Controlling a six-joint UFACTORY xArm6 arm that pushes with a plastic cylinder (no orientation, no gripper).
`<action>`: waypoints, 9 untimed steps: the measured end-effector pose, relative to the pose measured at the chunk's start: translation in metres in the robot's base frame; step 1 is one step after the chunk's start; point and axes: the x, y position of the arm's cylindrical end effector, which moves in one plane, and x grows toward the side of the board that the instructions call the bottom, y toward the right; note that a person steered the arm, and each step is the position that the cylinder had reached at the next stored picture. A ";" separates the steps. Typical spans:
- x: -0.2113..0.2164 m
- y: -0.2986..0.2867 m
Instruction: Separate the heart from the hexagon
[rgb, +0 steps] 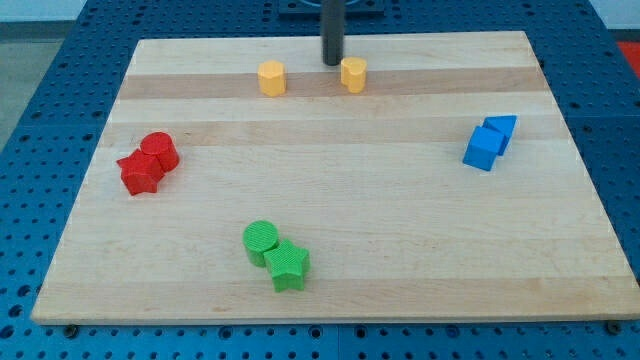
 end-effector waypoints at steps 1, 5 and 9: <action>0.031 -0.002; 0.029 0.113; 0.000 0.168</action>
